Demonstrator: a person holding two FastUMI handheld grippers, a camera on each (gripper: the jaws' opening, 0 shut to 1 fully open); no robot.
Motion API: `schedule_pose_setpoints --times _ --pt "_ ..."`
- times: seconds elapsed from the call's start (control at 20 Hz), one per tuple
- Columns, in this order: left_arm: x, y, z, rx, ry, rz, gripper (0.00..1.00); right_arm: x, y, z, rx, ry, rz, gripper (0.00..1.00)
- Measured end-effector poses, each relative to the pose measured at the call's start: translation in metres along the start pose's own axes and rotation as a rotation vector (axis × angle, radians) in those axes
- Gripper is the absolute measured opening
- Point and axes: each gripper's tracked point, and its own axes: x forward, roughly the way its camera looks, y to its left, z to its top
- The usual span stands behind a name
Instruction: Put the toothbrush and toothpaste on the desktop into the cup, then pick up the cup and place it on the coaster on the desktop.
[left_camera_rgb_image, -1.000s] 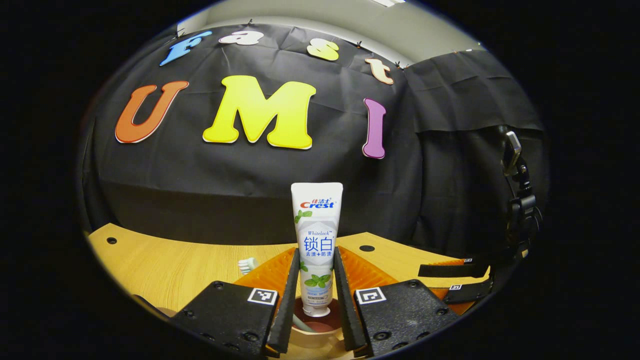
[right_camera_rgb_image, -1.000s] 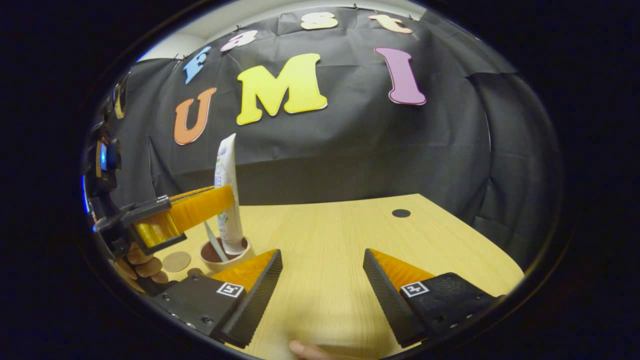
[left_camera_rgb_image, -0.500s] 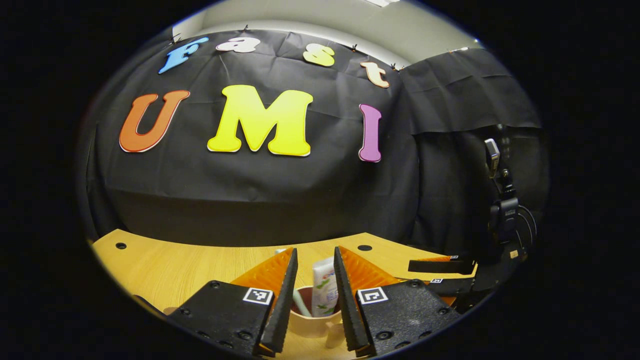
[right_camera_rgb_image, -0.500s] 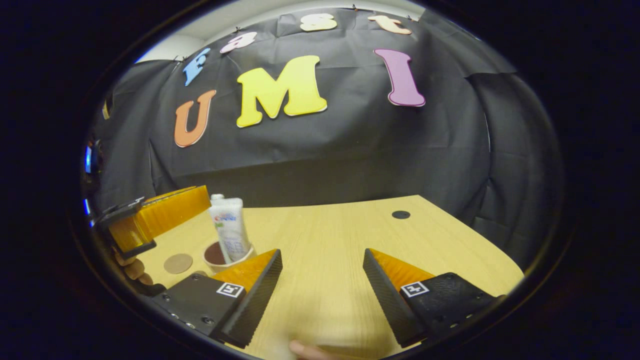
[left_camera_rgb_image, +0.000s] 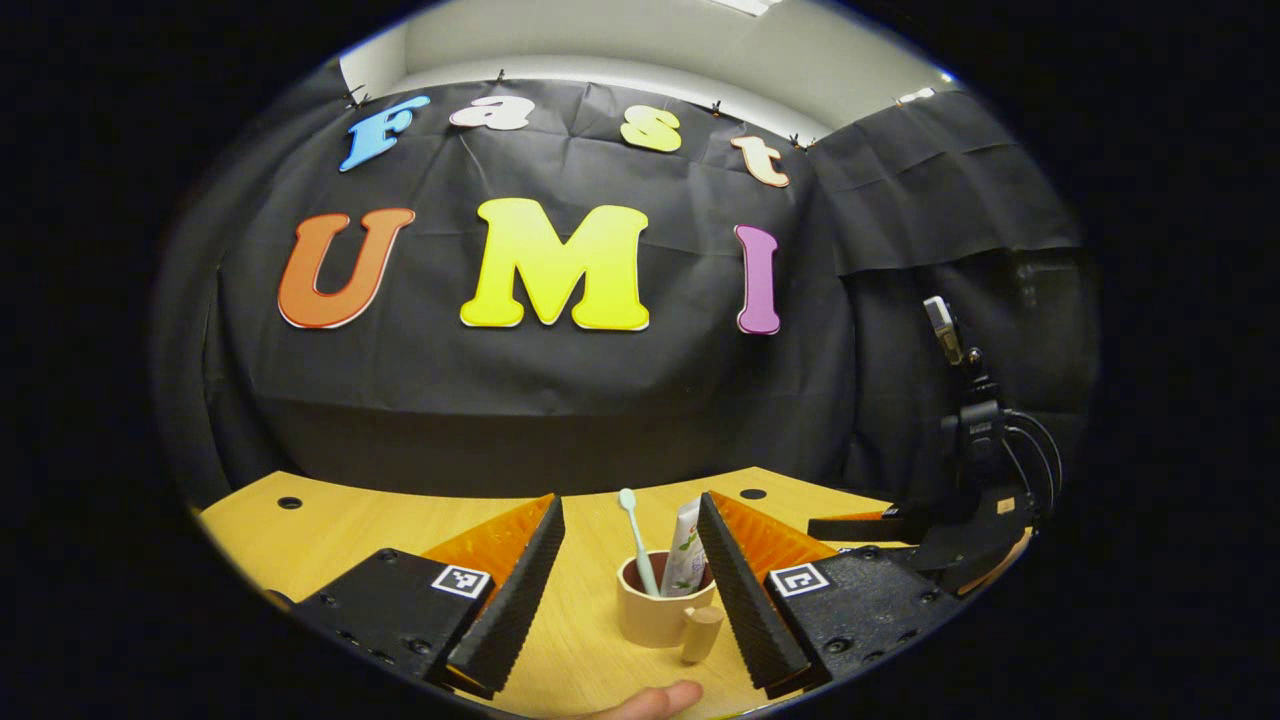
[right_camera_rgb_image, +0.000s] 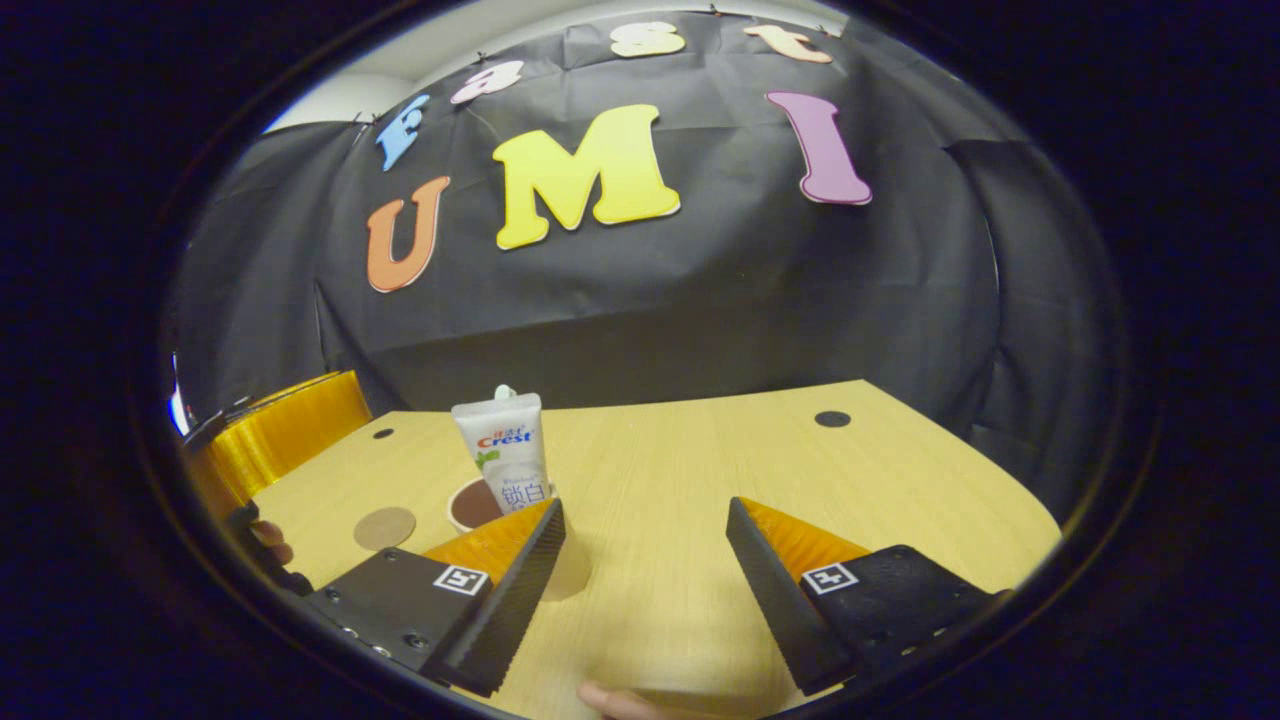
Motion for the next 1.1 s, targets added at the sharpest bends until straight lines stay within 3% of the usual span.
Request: schedule_pose_setpoints --times 0.05,0.1,0.15,0.4,0.7,0.95,1.1 --pt "-0.004 0.003 -0.001 0.012 0.004 0.006 0.88 -0.001 0.003 0.002 -0.017 0.001 0.0 0.97" --pt "-0.008 0.006 -0.001 0.016 0.006 0.015 0.98 -0.004 0.007 0.003 -0.033 0.0 0.002 1.0" --pt "-0.012 0.009 -0.002 0.016 0.008 0.022 1.0 -0.006 0.012 0.005 -0.044 0.002 0.004 0.97" --pt "-0.04 0.028 -0.006 0.004 0.008 0.057 0.99 -0.015 0.045 -0.002 -0.059 0.064 0.042 0.94" --pt "-0.077 0.055 -0.019 -0.007 0.006 0.1 1.0 -0.02 0.077 -0.01 -0.108 0.156 0.051 0.97" --pt "-0.1 0.073 -0.027 0.019 -0.013 0.134 0.99 -0.019 0.09 -0.027 -0.075 0.302 0.042 0.97" --pt "-0.111 0.073 -0.037 -0.016 -0.003 0.12 0.99 -0.012 0.09 -0.035 -0.062 0.413 0.014 0.97"
